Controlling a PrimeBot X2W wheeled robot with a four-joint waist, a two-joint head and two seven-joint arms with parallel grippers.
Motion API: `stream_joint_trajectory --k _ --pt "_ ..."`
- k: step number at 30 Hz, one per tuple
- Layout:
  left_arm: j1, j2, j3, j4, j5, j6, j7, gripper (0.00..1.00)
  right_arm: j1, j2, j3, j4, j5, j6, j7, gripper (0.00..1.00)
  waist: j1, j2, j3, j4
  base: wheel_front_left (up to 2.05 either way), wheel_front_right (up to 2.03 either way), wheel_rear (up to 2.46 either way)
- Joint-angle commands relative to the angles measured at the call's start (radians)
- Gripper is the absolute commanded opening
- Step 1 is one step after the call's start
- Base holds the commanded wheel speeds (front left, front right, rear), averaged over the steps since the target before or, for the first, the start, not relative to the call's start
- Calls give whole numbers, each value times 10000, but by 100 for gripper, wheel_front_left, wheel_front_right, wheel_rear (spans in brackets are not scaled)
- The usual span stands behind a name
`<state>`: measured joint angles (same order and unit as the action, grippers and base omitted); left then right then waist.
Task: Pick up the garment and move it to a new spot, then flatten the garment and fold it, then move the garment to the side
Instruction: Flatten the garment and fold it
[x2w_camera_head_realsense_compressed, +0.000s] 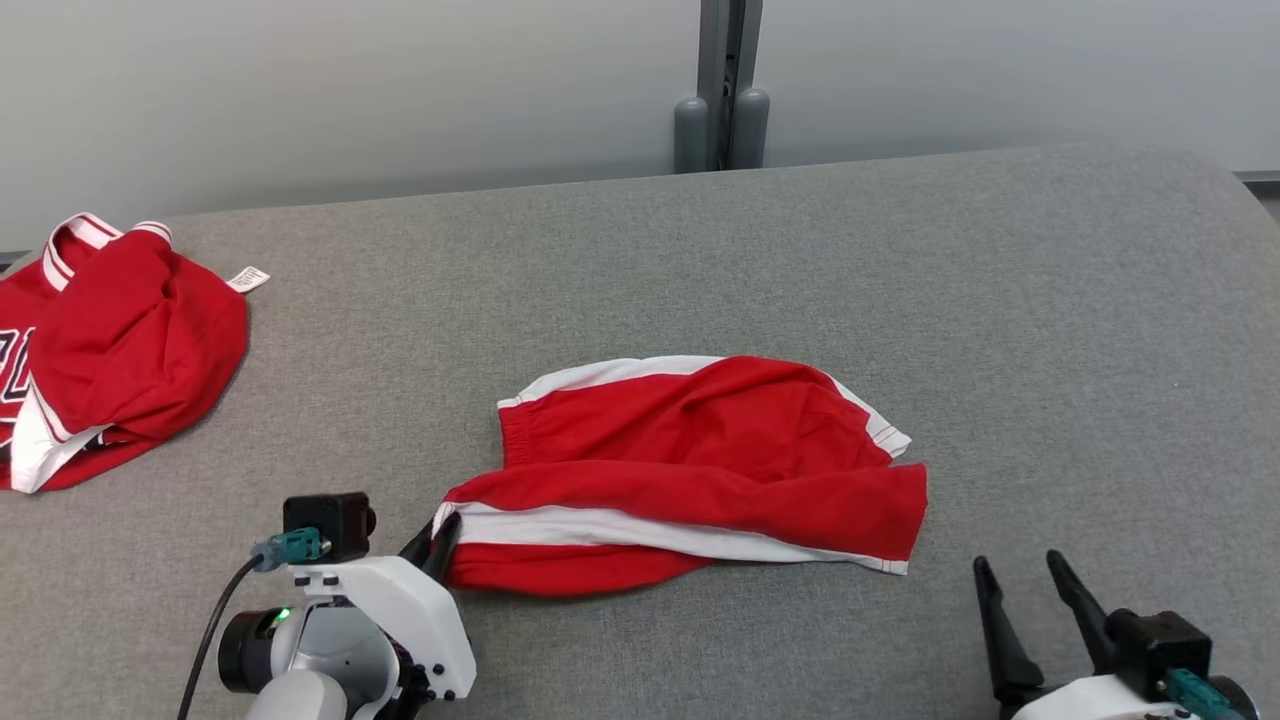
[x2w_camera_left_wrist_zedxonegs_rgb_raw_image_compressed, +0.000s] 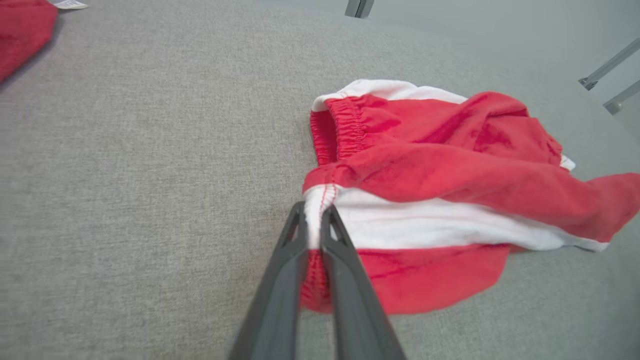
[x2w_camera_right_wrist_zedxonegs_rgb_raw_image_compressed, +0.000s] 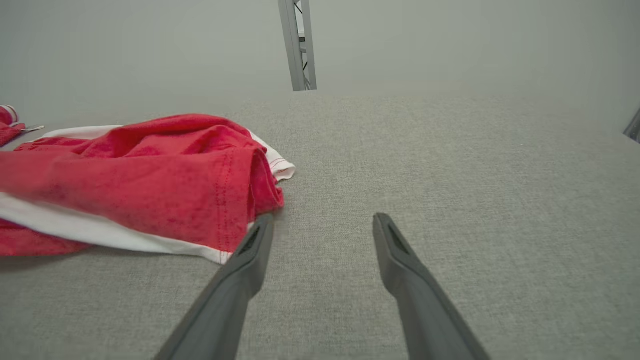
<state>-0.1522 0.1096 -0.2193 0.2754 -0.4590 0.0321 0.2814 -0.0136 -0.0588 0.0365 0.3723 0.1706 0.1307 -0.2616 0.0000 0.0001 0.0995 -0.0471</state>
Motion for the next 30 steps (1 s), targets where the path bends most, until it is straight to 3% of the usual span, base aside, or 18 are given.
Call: stream_joint_trajectory --k 1,9,19,20,28,30 --pt "86 -32 24 68 27 47 -217 0 -193 -67 175 230 -156 3 -51 100 0 -1 -27 49 0 0 0" --pt "-67 -226 -114 643 -36 68 -908 0 -852 -492 1610 1625 -1055 3 -51 100 0 -1 -72 208 0 0 0" --pt "-426 -316 -272 1034 -165 -50 -1235 0 -1812 -618 2525 2918 -1975 3 -51 100 0 -1 -21 330 0 0 0" --pt "-451 -314 -287 1059 -164 -53 -1252 0 -1895 -606 2561 3056 -1959 3 -51 95 0 -1 -18 345 0 0 0" --pt "-552 -285 -380 1173 -177 -92 -1260 0 -2431 -581 3082 3599 -1753 3 -51 78 0 -1 -20 442 0 0 0" --pt "-572 -287 -424 1192 -175 -97 -1248 0 -2508 -619 3178 3807 -1691 3 -51 50 0 -1 -34 475 0 0 0"
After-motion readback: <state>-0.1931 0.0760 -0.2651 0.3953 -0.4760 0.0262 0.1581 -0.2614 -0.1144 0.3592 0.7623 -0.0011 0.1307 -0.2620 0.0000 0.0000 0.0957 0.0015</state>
